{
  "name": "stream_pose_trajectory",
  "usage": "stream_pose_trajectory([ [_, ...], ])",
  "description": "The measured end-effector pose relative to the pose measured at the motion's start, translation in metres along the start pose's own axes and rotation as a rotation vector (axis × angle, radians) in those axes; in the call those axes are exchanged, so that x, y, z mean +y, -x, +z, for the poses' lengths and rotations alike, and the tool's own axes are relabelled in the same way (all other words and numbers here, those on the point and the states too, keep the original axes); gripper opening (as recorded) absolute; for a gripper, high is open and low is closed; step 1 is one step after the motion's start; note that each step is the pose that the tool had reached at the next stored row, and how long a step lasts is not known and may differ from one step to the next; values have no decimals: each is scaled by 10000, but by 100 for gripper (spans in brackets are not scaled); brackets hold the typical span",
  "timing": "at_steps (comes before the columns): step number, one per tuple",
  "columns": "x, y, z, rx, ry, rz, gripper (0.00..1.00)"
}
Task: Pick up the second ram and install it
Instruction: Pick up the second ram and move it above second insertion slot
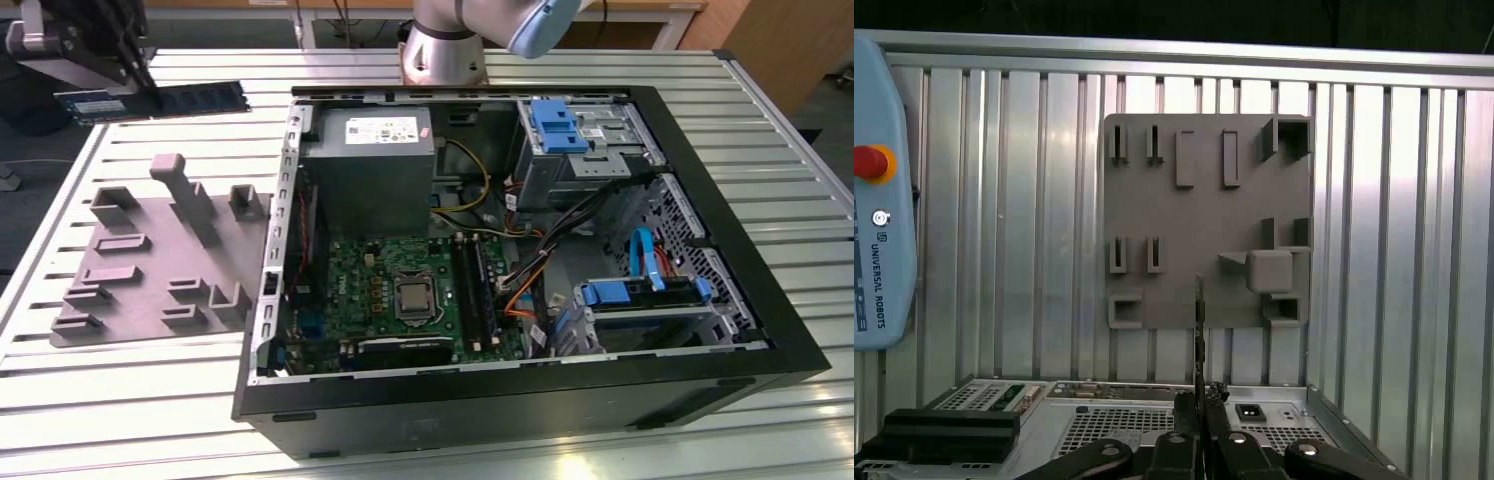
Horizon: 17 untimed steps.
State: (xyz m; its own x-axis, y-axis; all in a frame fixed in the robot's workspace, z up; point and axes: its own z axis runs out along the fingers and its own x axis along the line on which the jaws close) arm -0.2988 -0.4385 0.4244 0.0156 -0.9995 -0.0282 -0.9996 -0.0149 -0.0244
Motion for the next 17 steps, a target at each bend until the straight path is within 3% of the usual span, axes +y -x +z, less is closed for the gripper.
stream_pose_trajectory([
  [1, -128, -3, 40, 1, -59, -3, 14],
  [7, -314, -8, 97, 3, -145, -5, 14],
  [17, -273, -7, 99, 2, -152, -5, 14],
])
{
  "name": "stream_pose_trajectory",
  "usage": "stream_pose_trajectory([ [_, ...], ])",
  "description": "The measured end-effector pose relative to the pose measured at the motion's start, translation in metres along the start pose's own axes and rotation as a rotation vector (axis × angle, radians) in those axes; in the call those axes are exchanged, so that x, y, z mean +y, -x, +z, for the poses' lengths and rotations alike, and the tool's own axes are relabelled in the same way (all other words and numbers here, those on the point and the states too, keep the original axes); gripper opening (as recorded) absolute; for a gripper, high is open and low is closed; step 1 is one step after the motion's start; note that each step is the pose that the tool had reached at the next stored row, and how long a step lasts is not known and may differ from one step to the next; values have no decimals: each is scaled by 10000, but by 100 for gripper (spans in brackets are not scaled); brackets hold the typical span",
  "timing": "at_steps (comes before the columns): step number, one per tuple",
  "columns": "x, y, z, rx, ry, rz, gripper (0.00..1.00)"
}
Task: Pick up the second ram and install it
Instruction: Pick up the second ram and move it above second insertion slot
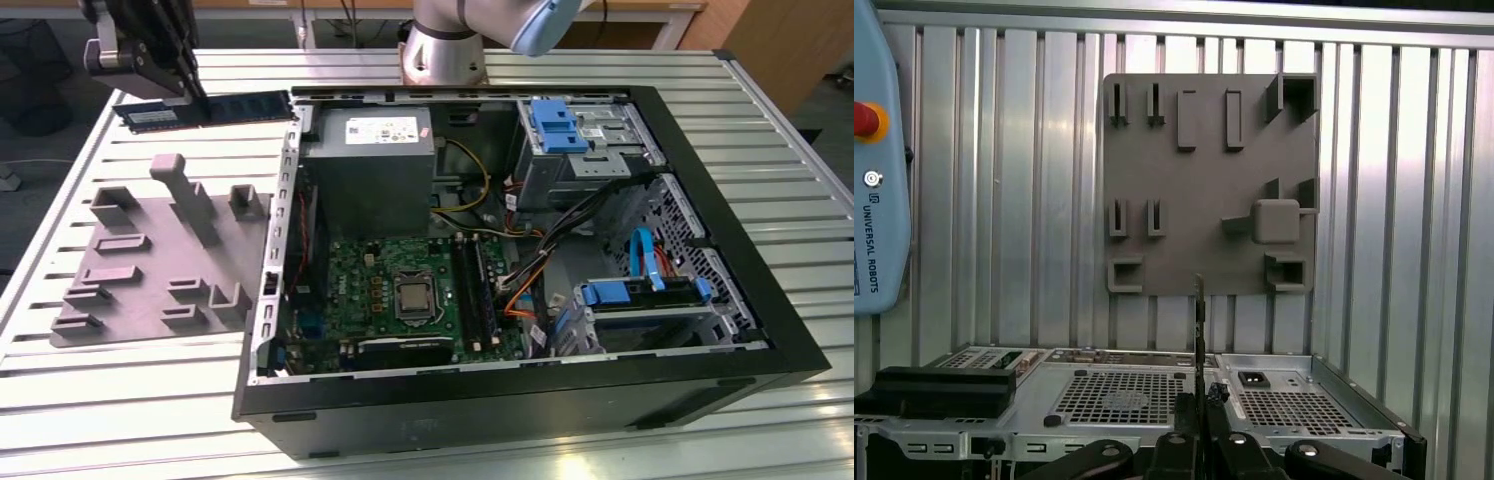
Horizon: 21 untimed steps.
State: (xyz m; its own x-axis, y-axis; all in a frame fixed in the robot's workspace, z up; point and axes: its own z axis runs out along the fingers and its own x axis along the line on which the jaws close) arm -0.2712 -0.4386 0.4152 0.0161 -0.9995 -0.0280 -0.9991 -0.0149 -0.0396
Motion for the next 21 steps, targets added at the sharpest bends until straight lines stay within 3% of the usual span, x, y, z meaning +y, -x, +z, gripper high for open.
stream_pose_trajectory([
  [10, 5, 0, 0, 0, 0, 0, 14],
  [13, -34, 0, 1, 0, 0, 0, 14],
  [21, -59, -1, 2, 0, 0, -1, 14],
])
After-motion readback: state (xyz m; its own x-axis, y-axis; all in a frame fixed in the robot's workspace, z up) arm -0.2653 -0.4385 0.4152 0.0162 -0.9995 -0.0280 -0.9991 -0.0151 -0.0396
